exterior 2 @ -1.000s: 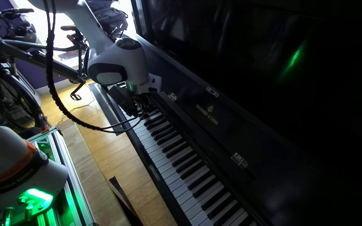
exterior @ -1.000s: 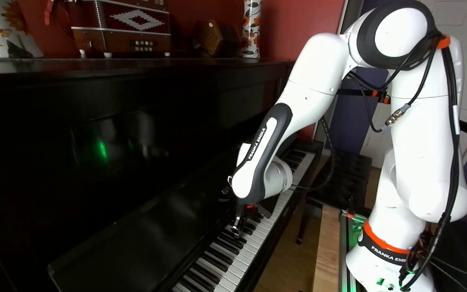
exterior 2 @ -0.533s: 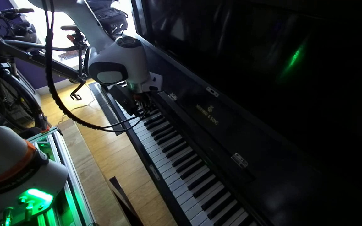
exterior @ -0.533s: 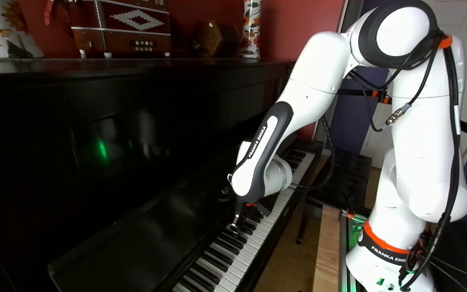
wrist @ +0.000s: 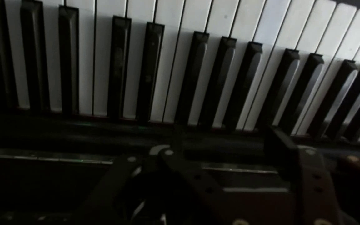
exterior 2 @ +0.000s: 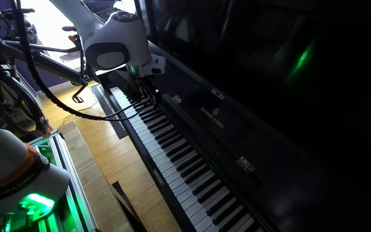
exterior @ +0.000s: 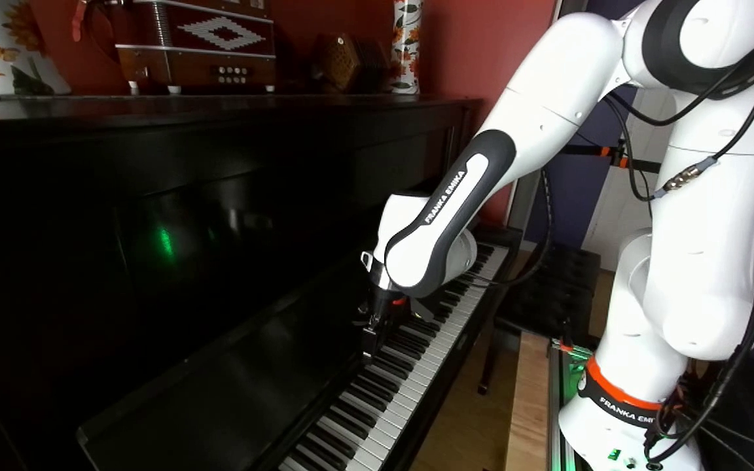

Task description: Press the middle black key on the piano

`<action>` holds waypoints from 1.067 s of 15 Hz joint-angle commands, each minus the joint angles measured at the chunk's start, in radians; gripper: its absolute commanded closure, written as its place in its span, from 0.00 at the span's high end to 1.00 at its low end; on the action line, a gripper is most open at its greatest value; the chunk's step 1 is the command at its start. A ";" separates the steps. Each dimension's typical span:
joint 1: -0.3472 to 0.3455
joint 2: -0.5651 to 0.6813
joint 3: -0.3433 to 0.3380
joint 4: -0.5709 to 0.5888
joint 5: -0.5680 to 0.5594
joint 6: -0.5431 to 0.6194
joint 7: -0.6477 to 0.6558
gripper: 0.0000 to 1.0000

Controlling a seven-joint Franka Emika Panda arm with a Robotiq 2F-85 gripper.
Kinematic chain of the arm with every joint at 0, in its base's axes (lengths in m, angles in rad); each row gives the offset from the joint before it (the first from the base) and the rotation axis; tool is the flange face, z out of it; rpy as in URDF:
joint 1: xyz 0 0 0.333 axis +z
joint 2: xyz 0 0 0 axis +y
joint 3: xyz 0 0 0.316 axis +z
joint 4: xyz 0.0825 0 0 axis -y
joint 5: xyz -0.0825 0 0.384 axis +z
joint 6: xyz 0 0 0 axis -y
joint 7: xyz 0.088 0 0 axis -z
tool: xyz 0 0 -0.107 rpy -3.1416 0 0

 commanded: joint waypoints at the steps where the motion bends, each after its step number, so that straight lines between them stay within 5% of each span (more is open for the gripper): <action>1: -0.018 -0.155 -0.009 -0.044 -0.226 -0.156 0.259 1.00; 5: -0.037 -0.281 0.013 -0.012 -0.344 -0.366 0.433 1.00; 16: -0.076 -0.570 0.018 0.051 -0.331 -0.716 0.550 1.00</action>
